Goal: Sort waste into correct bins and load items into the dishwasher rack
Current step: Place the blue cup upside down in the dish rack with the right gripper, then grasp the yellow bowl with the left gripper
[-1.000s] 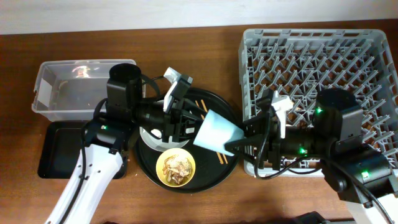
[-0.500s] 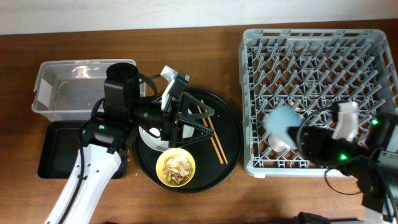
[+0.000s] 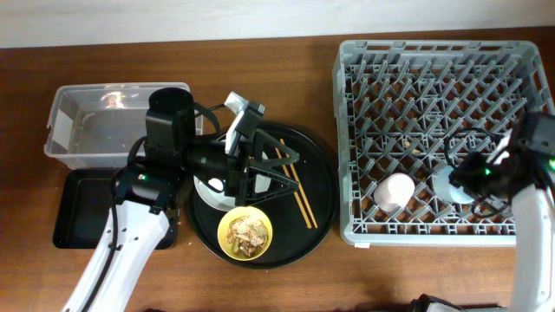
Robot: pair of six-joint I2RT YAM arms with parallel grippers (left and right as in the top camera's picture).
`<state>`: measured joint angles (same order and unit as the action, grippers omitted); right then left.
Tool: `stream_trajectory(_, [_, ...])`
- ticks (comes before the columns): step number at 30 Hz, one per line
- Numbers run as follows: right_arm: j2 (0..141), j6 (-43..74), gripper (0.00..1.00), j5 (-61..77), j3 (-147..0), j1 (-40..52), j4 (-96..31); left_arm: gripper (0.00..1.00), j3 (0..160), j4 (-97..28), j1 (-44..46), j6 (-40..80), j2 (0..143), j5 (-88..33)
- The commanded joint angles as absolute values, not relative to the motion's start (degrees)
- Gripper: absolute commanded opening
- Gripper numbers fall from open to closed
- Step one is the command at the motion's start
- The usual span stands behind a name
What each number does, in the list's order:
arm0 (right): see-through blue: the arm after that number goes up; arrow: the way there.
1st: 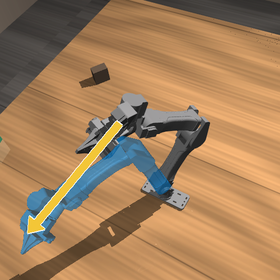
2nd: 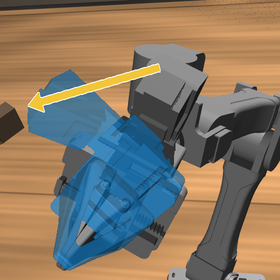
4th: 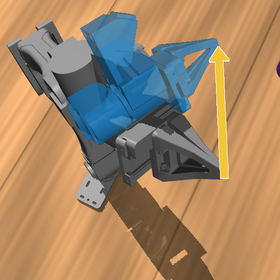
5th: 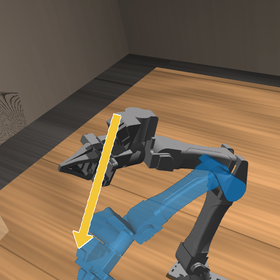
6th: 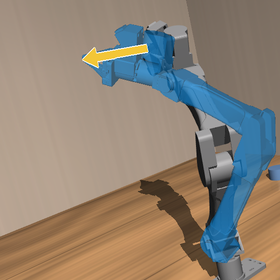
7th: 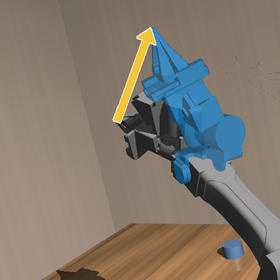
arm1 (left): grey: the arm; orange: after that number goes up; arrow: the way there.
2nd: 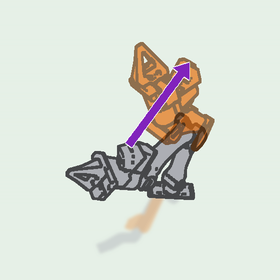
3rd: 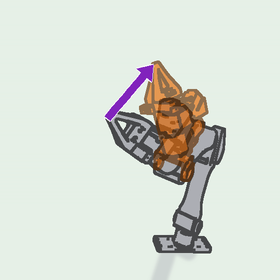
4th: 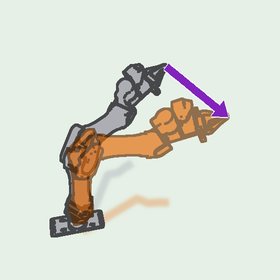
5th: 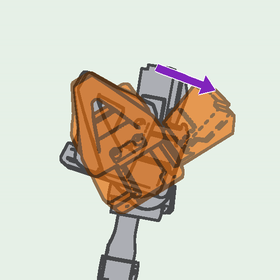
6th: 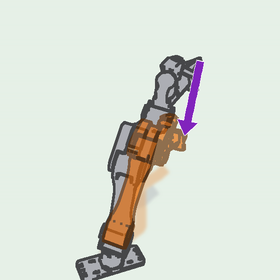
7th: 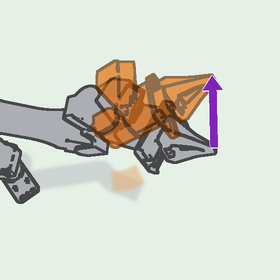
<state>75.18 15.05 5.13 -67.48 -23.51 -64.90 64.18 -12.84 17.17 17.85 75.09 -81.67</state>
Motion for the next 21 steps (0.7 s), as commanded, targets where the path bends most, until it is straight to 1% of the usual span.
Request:
stream_trajectory(1, [77.9,15.7,0.67,6.8,-67.5,-23.6,-63.9,0.99,64.6,-13.7,16.9,17.5,74.5,-81.8])
stream_trajectory(2, [78.0,15.8,0.77,6.4,-67.5,-23.6,-63.6,0.99,64.6,-14.5,16.9,17.5,74.5,-81.3])
stream_trajectory(3, [77.9,15.9,0.85,6.4,-67.9,-23.7,-63.4,0.99,64.6,-15.7,16.9,17.1,74.5,-80.9])
stream_trajectory(4, [77.5,16.6,0.91,6.5,-69.1,-23.6,-64.1,0.99,64.6,-16.8,16.9,17.1,74.5,-80.1])
stream_trajectory(7, [74.2,15.8,0.94,9.9,-74.3,-23.6,-69.1,0.99,64.6,-22.1,16.9,17.1,74.5,-72.5])
stream_trajectory(11, [66.5,4.4,0.94,26.6,-77.3,-23.6,-71.8,0.99,64.6,-29.9,16.9,17.1,74.2,-59.8])
stream_trajectory(12, [63.2,1.0,0.95,32.1,-77.3,-23.6,-72.0,0.99,64.6,-32.8,17.2,17.1,73.9,-54.3])
stream_trajectory(13, [60.4,-0.6,0.96,35.5,-77.3,-23.6,-72.3,0.98,64.6,-36.9,18.1,17.1,73.1,-46.2])
stream_trajectory(14, [57.7,-0.9,1.00,37.2,-77.3,-23.6,-72.7,0.96,64.6,-40.9,19.7,17.1,72.3,-37.5])
stream_trajectory(17, [52.4,-0.8,0.99,37.5,-77.3,-23.6,-73.5,0.91,64.6,-50.2,25.8,18.9,71.5,-15.7])
stream_trajectory(19, [50.4,-0.8,0.99,37.5,-77.3,-23.6,-74.0,0.90,64.6,-55.1,30.3,20.8,71.6,-5.2])
stream_trajectory(21, [49.5,-0.9,0.99,37.5,-77.3,-23.6,-74.0,0.89,64.6,-58.2,34.7,23.5,71.6,1.4])
